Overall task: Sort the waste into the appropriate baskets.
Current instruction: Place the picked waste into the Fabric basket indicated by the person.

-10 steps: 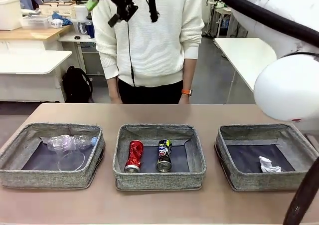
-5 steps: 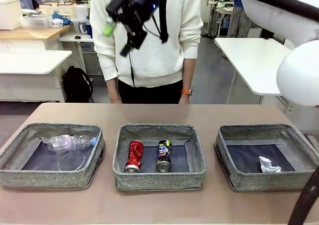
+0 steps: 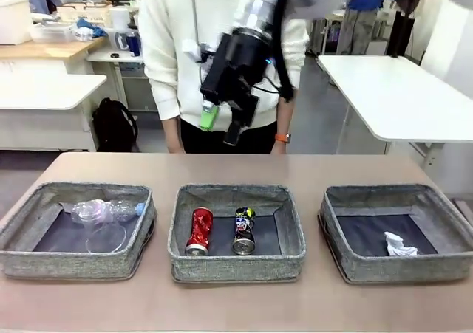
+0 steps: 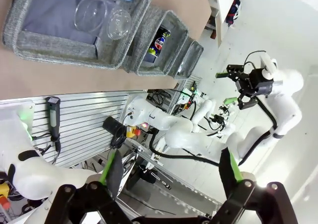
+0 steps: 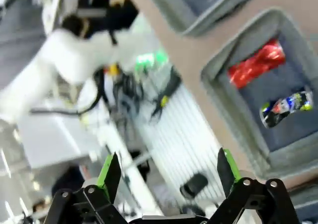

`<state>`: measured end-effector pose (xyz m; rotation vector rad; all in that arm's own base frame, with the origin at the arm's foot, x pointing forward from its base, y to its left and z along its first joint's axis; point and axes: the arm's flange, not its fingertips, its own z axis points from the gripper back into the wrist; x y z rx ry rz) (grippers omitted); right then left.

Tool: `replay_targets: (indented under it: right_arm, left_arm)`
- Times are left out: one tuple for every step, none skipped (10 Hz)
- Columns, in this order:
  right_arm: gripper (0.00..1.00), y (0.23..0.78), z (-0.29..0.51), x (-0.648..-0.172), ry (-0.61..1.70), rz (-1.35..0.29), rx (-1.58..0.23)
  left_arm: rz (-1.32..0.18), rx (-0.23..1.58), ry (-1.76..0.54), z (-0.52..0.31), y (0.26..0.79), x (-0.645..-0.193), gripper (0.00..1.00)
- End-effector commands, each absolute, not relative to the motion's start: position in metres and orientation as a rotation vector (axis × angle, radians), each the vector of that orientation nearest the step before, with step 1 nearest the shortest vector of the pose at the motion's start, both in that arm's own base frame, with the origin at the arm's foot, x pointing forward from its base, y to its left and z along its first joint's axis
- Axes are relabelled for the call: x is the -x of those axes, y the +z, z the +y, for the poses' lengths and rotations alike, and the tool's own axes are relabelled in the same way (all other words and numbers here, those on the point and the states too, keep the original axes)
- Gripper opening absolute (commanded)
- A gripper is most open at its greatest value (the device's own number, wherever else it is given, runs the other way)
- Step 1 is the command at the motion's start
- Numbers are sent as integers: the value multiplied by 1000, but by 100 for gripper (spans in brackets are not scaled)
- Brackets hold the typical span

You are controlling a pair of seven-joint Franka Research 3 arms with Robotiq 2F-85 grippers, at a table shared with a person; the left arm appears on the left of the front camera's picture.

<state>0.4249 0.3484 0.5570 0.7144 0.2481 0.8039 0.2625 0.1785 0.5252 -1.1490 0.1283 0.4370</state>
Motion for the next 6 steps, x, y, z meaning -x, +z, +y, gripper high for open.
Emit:
replay_targets:
  right_arm:
    - [100,449,243,-260,344,-127,-701]
    - [100,557,348,-425,804,248,-714]
    - [100,557,348,-425,804,248,-714]
    - [100,557,348,-425,804,248,-714]
    - [100,557,348,-425,804,248,-714]
    - [100,547,337,-406,749,202,-730]
  left_arm:
    - [129,1149,438,177,527,-261,100]
    - [129,1149,438,177,527,-261,100]
    - [129,1149,438,177,527,-261,100]
    - [129,1149,438,177,527,-261,100]
    - [129,1149,438,177,527,-261,100]
    - [129,1148,437,178,525,-263,100]
